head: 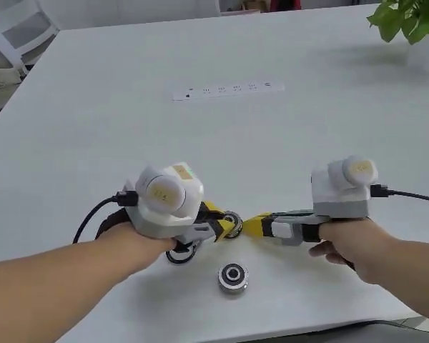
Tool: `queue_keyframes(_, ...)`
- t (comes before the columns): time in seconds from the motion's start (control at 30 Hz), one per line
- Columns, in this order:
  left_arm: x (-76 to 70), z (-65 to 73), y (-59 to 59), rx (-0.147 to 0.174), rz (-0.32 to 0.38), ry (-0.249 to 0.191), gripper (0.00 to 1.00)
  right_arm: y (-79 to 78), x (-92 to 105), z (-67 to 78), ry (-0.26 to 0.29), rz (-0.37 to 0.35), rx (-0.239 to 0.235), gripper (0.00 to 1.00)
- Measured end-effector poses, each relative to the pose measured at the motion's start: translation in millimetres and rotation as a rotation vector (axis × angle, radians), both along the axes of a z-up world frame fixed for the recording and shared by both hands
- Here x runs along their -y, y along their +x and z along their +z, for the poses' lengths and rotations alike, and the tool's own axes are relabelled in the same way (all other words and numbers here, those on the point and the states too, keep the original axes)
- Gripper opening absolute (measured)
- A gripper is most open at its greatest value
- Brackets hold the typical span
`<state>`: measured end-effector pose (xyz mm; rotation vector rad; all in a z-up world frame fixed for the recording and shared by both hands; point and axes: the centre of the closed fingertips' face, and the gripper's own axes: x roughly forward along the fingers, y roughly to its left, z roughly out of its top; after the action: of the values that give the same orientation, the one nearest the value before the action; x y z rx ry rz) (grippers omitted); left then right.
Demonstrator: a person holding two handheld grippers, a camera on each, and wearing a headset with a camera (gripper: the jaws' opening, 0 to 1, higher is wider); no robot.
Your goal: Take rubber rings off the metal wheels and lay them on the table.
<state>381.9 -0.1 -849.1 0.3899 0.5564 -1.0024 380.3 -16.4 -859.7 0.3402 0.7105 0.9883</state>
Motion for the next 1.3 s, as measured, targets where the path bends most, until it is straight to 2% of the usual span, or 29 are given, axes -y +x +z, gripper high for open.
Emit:
queue_keyframes(0.03, 0.1, 0.0, -0.1, 0.000, 0.001, -0.001, 0.12, 2.5, 1.5, 1.5, 0.009, -0.024, 0.001, 0.00)
queue_keyframes(0.07, 0.1, -0.1, -0.1, 0.000, 0.002, -0.001, 0.12, 5.7, 0.6, 7.7, 0.051, -0.036, 0.002, 0.00)
queue_keyframes(0.1, 0.2, -0.1, -0.2, -0.001, 0.002, -0.001, 0.12, 4.3, 1.3, 6.1, 0.054, -0.035, -0.034, 0.00)
queue_keyframes(0.13, 0.4, -0.2, -0.2, -0.001, 0.002, 0.000, 0.12, 3.9, 1.4, 4.8, 0.040, -0.029, -0.020, 0.00)
queue_keyframes(0.2, 0.7, -0.3, -0.4, -0.001, 0.003, 0.003, 0.12, 2.4, -0.3, 5.6, 0.050, -0.035, -0.027, 0.00)
queue_keyframes(0.43, 2.1, -0.3, -1.1, 0.008, 0.003, 0.012, 0.12, 1.4, 0.5, 8.4, 0.106, -0.065, -0.093, 0.00)
queue_keyframes(0.63, 2.1, -0.3, -0.7, 0.013, 0.004, 0.022, 0.12, -0.9, -1.6, 11.0, 0.118, -0.070, -0.124, 0.00)
queue_keyframes(1.3, 2.2, -0.8, -0.7, 0.016, 0.000, 0.037, 0.12, -5.7, -10.5, 16.6, 0.157, -0.039, -0.144, 0.00)
